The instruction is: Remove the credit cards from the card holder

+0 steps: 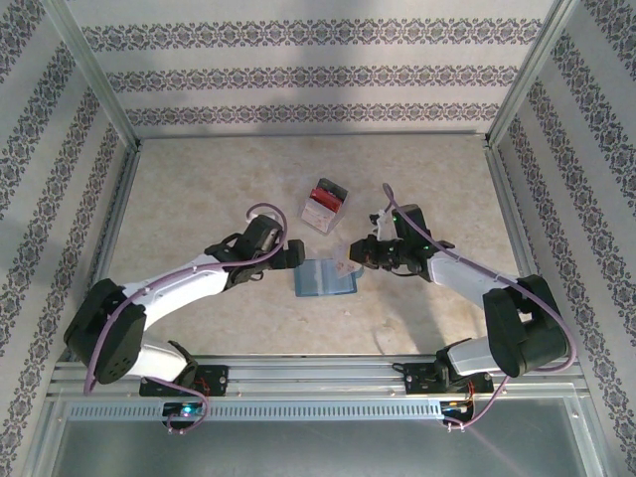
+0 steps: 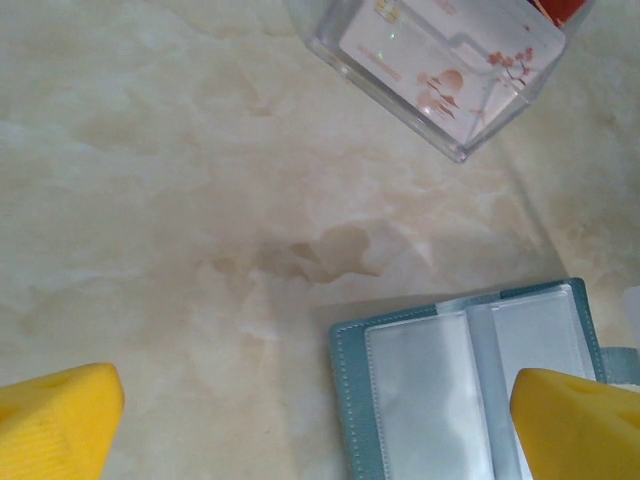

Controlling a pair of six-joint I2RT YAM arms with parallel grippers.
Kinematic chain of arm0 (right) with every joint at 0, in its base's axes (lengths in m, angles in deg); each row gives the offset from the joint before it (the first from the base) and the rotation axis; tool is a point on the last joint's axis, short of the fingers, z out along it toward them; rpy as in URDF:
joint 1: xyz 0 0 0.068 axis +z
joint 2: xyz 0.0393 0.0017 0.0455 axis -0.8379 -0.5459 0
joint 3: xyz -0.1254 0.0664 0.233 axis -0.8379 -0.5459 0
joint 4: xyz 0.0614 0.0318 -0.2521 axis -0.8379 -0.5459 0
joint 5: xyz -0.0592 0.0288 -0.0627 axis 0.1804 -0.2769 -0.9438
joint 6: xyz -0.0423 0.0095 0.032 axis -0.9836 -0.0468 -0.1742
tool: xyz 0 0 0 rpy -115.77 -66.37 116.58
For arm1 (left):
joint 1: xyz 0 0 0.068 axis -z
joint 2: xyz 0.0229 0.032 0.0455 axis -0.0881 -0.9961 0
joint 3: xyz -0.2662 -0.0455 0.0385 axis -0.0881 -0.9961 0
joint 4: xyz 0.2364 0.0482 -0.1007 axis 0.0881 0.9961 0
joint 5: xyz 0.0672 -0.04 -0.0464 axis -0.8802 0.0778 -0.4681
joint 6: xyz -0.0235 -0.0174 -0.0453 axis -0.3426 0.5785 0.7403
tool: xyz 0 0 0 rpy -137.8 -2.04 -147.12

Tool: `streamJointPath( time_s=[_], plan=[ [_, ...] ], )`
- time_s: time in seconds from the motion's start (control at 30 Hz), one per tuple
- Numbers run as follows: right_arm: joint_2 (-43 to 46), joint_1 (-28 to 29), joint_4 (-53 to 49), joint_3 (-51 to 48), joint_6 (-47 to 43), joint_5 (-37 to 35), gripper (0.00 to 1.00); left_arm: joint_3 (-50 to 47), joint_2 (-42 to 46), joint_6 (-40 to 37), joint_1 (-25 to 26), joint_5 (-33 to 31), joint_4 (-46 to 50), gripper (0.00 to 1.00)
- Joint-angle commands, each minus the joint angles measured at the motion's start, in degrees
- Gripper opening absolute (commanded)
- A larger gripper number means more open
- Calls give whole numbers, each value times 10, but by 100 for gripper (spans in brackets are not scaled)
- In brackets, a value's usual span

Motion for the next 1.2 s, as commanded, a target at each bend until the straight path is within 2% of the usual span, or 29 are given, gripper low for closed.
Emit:
streamJointPath(
  time_s=[0.0, 0.7, 0.93, 1.17],
  plan=[
    [-8, 3, -46, 44, -46, -7, 8, -18, 21, -9, -14, -30, 28, 99],
    [-189, 9, -252, 332, -271, -32, 7, -76, 82, 12, -29, -42, 6, 99],
    [-229, 18, -329, 413, -357, -90, 7, -80, 75, 23, -31, -29, -9, 99],
    [-266, 22, -366, 478, -417, -104, 6, -81, 64, 33, -31, -13, -21, 99]
  ],
)
